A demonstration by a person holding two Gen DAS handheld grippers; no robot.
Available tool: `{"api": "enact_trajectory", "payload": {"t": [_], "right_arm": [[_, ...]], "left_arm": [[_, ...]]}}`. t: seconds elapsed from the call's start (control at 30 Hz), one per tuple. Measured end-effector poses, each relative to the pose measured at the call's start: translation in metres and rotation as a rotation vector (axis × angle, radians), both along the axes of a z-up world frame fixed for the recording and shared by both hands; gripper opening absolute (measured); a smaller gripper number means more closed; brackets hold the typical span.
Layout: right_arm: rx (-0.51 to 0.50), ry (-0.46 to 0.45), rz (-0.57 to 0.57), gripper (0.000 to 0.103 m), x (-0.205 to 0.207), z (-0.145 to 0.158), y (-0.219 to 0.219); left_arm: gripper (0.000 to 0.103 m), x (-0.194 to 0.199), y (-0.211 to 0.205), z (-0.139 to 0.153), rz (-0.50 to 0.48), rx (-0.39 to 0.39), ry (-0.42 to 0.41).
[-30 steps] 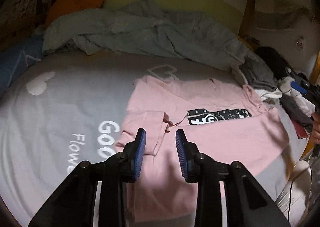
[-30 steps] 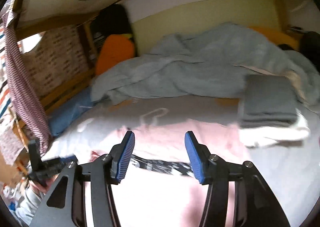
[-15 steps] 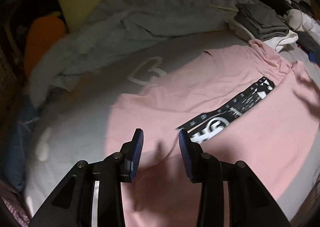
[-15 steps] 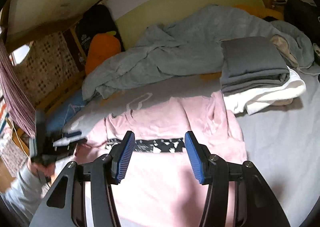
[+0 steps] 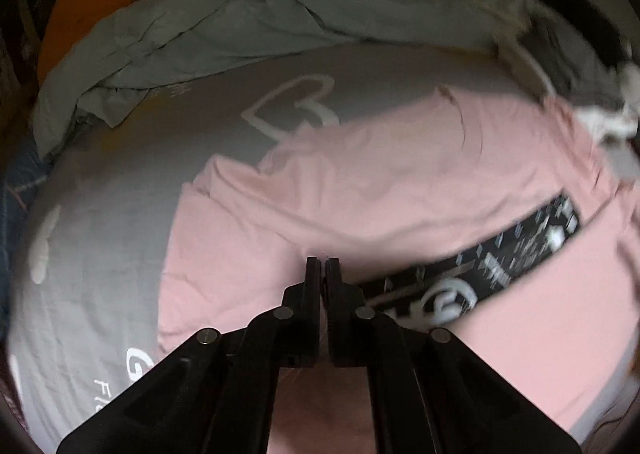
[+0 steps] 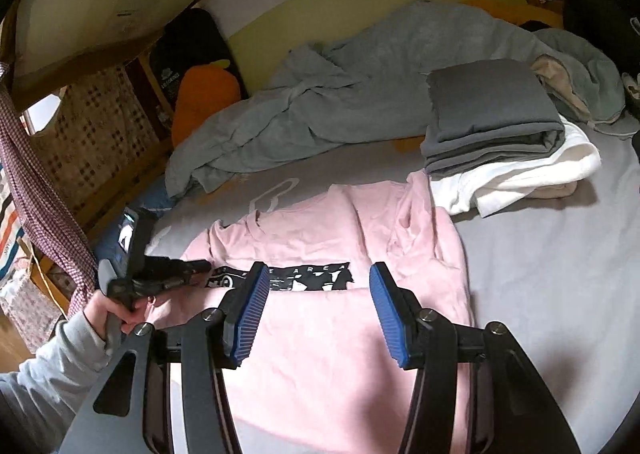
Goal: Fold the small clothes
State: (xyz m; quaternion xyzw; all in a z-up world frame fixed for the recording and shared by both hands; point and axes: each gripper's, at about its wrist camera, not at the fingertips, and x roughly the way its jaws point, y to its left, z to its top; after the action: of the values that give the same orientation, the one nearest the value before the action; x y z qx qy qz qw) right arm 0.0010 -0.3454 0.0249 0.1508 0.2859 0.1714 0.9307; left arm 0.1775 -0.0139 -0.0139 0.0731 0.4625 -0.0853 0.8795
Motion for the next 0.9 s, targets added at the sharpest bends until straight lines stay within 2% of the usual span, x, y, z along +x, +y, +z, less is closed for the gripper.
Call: {"api": "enact_trajectory", "payload": {"t": [0.17, 0.3, 0.4, 0.47, 0.5, 0.57, 0.63, 0.77, 0.8, 0.9], "right_arm": [[0.022, 0.009, -0.018, 0.053, 0.000, 0.001, -0.005], [0.041, 0.014, -0.031, 0.053, 0.000, -0.001, -0.010], [0.049, 0.020, -0.035, 0.054, 0.001, -0.002, -0.013], [0.052, 0.023, -0.029, 0.054, 0.000, -0.002, -0.014], [0.051, 0.020, -0.030, 0.054, -0.001, -0.002, -0.014], [0.033, 0.009, -0.041, 0.054, -0.003, -0.001, -0.015], [0.017, 0.002, -0.049, 0.053, -0.003, 0.000, -0.015], [0.018, 0.009, -0.033, 0.054, -0.003, -0.001, -0.009], [0.011, 0.009, -0.030, 0.054, -0.004, -0.001, -0.006], [-0.012, 0.007, -0.021, 0.054, -0.005, -0.001, 0.001]], "left_arm": [[0.002, 0.025, 0.011, 0.018, 0.043, -0.136, 0.023], [0.002, 0.031, 0.008, 0.027, 0.036, -0.120, -0.032], [0.006, 0.033, 0.008, 0.026, -0.006, -0.191, 0.006], [0.031, 0.028, 0.012, 0.031, -0.005, -0.208, -0.001], [0.048, 0.021, 0.015, 0.036, 0.002, -0.207, -0.033], [0.050, 0.000, 0.026, 0.049, -0.016, -0.221, -0.115], [0.053, -0.016, 0.038, 0.056, -0.029, -0.237, -0.135], [0.053, -0.040, 0.064, 0.050, 0.026, -0.205, -0.126], [0.048, -0.046, 0.069, 0.044, 0.038, -0.176, -0.118], [0.019, -0.062, 0.078, 0.022, 0.059, -0.122, -0.082]]}}
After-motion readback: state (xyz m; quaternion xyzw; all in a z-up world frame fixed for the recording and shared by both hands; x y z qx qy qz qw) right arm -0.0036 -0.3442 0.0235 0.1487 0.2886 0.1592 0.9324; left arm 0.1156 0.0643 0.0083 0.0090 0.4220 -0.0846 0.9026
